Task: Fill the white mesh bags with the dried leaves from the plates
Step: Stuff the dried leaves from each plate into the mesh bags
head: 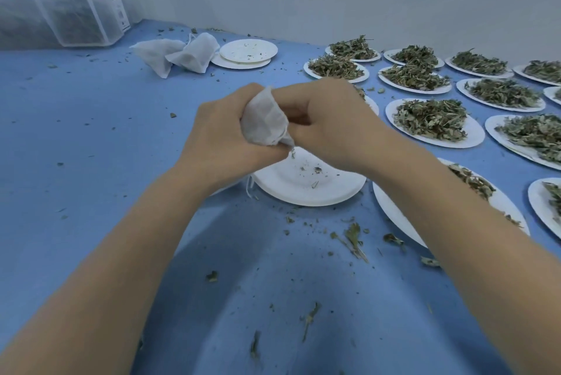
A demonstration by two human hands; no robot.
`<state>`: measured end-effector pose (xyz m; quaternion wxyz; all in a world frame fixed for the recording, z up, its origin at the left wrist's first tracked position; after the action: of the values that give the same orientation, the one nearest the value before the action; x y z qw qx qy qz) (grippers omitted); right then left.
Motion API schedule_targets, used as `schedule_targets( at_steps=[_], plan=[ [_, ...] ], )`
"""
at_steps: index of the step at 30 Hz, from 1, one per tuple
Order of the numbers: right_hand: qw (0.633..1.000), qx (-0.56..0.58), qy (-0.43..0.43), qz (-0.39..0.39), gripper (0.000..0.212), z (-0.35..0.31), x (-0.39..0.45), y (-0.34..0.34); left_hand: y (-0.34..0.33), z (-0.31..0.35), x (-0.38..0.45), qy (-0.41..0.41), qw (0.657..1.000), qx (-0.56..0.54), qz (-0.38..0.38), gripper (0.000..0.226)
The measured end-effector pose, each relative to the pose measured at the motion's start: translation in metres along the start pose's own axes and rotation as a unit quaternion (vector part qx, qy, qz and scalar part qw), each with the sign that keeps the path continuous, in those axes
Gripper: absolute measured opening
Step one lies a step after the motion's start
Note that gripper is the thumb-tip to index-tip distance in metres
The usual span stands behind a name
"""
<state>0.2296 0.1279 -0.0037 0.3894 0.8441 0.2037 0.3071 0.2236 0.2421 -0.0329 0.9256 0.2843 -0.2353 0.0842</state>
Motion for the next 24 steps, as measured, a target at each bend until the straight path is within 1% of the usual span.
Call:
schedule_targets(
  at_steps=[2, 3, 6, 8, 10, 12, 14, 15, 16, 17, 19, 20, 21, 22, 24],
  plan=[
    [0.999, 0.013, -0.005, -0.053, 0.028, 0.0, 0.0, -0.004, 0.002, 0.001, 0.001, -0.011, 1.0, 0.017, 0.003, 0.033],
    [0.997, 0.036, -0.01, -0.073, 0.03, 0.001, -0.001, -0.004, 0.003, 0.001, 0.001, -0.014, 1.0, 0.02, 0.002, 0.034],
    [0.988, 0.127, -0.015, -0.085, 0.029, 0.003, -0.003, 0.003, 0.007, -0.008, 0.004, 0.009, 1.0, 0.024, -0.006, 0.035],
    [0.983, 0.161, -0.019, -0.084, 0.03, 0.006, -0.004, 0.009, 0.008, -0.017, 0.005, 0.028, 0.999, 0.033, -0.032, 0.037],
    [0.985, 0.156, -0.019, -0.071, 0.028, 0.008, -0.005, 0.013, 0.007, -0.025, 0.005, 0.041, 0.996, 0.049, -0.059, 0.036],
    [0.989, 0.143, -0.017, -0.041, 0.023, 0.011, -0.005, 0.017, 0.008, -0.031, 0.006, 0.046, 0.994, 0.067, -0.066, 0.034],
    [0.994, 0.101, -0.039, -0.016, 0.014, 0.015, -0.005, 0.018, 0.01, -0.035, 0.007, 0.049, 0.993, 0.088, -0.063, 0.033],
    [0.996, 0.055, -0.063, -0.018, 0.011, 0.019, -0.005, 0.017, 0.01, -0.037, 0.007, 0.052, 0.992, 0.095, -0.064, 0.033],
    [0.995, -0.01, -0.096, -0.036, 0.016, 0.024, -0.006, 0.015, 0.01, -0.038, 0.007, 0.056, 0.991, 0.098, -0.067, 0.033],
    [0.985, -0.078, -0.138, -0.071, 0.033, 0.031, -0.008, 0.011, 0.009, -0.04, 0.006, 0.061, 0.991, 0.098, -0.071, 0.034],
    [0.941, -0.175, -0.231, -0.174, 0.077, 0.045, -0.018, -0.002, 0.006, -0.042, 0.005, 0.067, 0.99, 0.101, -0.075, 0.035],
    [0.915, -0.205, -0.266, -0.223, 0.094, 0.049, -0.024, -0.008, 0.005, -0.042, 0.004, 0.067, 0.989, 0.106, -0.075, 0.035],
    [0.895, -0.22, -0.289, -0.259, 0.106, 0.053, -0.029, -0.015, 0.004, -0.042, 0.004, 0.068, 0.989, 0.11, -0.074, 0.036],
    [0.883, -0.223, -0.304, -0.278, 0.115, 0.057, -0.032, -0.02, 0.004, -0.042, 0.003, 0.07, 0.989, 0.113, -0.072, 0.036],
    [0.875, -0.213, -0.324, -0.29, 0.131, 0.063, -0.034, -0.026, 0.006, -0.043, 0.002, 0.073, 0.989, 0.112, -0.065, 0.035]
  ],
)
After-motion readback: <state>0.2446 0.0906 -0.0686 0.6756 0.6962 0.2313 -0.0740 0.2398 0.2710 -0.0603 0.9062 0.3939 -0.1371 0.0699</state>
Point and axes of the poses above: each hand's wrist, its own x-axis towards the middle knuckle, its own y-axis out of the back of the hand, z = x × y, the point moved 6 cm from there along x, towards the middle knuckle
